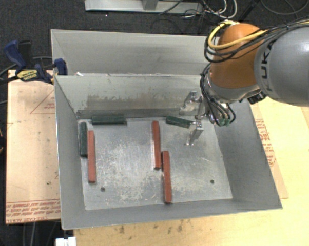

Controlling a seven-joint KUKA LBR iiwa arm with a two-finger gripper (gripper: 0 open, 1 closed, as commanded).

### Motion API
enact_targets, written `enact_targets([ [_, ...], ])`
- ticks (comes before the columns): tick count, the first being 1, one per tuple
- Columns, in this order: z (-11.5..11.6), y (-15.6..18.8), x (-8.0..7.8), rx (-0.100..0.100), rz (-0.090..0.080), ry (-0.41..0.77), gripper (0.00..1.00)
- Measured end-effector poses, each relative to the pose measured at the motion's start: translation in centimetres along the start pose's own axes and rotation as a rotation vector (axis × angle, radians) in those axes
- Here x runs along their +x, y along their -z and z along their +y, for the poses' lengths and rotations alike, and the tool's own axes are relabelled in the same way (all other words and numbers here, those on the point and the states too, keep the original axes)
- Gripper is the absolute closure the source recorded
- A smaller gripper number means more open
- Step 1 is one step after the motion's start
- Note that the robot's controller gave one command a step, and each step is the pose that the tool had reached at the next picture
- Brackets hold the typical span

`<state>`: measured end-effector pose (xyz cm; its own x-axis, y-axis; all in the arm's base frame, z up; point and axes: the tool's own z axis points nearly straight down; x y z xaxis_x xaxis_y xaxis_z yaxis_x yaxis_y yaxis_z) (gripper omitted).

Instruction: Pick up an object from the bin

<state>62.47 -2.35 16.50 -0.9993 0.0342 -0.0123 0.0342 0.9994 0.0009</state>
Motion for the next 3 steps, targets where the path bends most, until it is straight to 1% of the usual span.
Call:
enact_targets([
  [1,-3.4,-5.6,-1.6,-0.001,0.007,0.18,0.0],
  [2,-1.0,-8.2,-3.7,0.001,-0.02,0.095,1.0],
  [3,-1.0,-8.4,-3.4,0.0,-0.003,0.096,0.0],
])
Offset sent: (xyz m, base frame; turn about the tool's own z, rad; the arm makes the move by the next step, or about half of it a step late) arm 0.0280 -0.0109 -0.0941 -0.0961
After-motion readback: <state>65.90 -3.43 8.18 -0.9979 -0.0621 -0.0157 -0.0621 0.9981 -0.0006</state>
